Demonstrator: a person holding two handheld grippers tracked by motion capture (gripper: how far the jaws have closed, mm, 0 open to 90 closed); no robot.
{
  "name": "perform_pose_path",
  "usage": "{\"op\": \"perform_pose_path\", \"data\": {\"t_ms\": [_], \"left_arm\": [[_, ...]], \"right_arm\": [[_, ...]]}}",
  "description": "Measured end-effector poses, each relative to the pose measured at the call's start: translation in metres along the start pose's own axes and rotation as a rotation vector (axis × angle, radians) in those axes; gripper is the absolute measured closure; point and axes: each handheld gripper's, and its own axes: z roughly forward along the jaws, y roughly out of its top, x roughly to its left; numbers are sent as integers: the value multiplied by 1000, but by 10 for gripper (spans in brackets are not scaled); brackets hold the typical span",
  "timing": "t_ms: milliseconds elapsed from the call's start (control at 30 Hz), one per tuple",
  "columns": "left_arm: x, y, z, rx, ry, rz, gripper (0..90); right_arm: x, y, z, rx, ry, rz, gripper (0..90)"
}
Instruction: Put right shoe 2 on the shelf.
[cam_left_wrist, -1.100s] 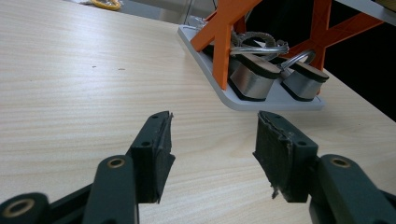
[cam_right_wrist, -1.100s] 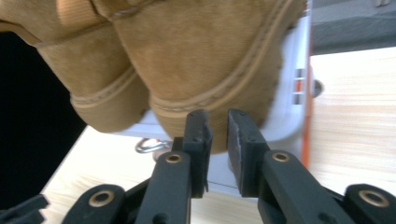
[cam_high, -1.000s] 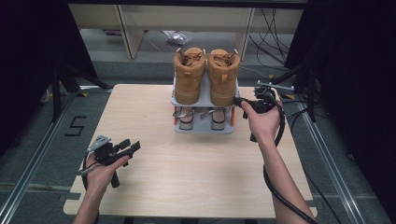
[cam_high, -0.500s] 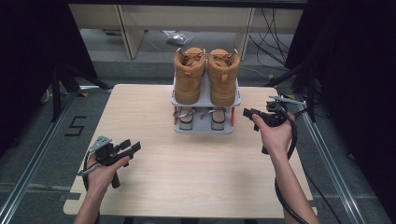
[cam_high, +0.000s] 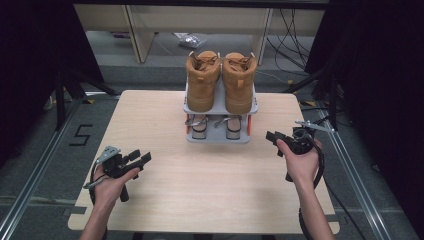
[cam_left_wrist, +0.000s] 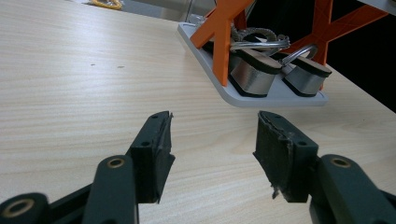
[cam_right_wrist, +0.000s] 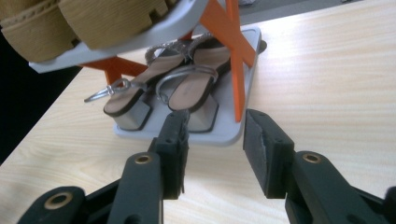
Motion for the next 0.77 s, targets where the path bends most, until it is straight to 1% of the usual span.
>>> {"op": "perform_pose_path", "data": {"t_ms": [33, 67, 100, 133, 167, 200, 233, 267, 300, 333, 367, 400, 433, 467, 500, 533, 567, 600, 633, 667, 700, 767], "left_arm": [[0, 0, 0, 0, 0, 0, 450], [0, 0, 0, 1, 0, -1, 450], [0, 0, 0, 1, 1, 0, 450], [0, 0, 0, 1, 1, -1, 450], [0, 0, 0, 1, 2, -1, 450], [0, 0, 0, 1, 2, 0, 450], [0, 0, 0, 2, 2, 1, 450], [0, -1, 0, 1, 3, 0, 450], [0, -1, -1, 2, 3, 2, 450], [0, -1, -1, 2, 3, 2, 450], [0, -1, -1, 1, 3, 2, 449], [0, -1, -1, 4, 3, 3, 450], [0, -1, 0, 4, 2, 3, 450], [-1, -1, 0, 5, 2, 3, 449], [-1, -1, 0, 5, 1, 3, 450], [-1, -1, 0, 4, -1, 2, 449], [-1, 0, 0, 3, -3, 0, 449], [-2, 0, 0, 2, -5, 0, 449], [-2, 0, 0, 2, -6, 0, 448], [-2, 0, 0, 3, -10, 0, 447], [-2, 0, 0, 3, -10, 0, 441], [-2, 0, 0, 4, -8, -1, 424]], "right_arm": [[-1, -3, -1, -8, 6, -10, 605], [-2, -6, -1, -8, 8, -7, 605], [-3, -10, -2, -6, 13, 7, 603], [-4, -14, -2, -12, 16, 4, 601], [-3, -18, -3, -2, 13, 22, 600], [-4, -22, -2, -7, 18, 22, 600], [-6, -25, -2, -1, 12, 16, 599], [-6, -29, -2, 8, 18, 40, 598], [-8, -32, 0, 2, 19, 20, 597], [-8, -35, 0, 13, 30, 41, 597], [-11, -38, 1, 4, 24, 10, 597], [-12, -40, 1, 5, 22, 16, 597], [-12, -41, 2, 13, 28, 12, 596], [-11, -41, 2, 23, 24, 36, 594], [-13, -41, 1, 12, 21, 14, 591], [-14, -41, 0, 6, 19, 3, 589], [-13, -42, 0, 7, 29, 18, 584], [-11, -43, 0, 8, 29, 47, 579], [-13, -44, 0, 7, 29, 21, 573], [-11, -46, 0, 13, 24, 47, 565], [-11, -48, 1, 20, 33, 50, 556], [-10, -50, 2, 30, 23, 62, 545]]}}
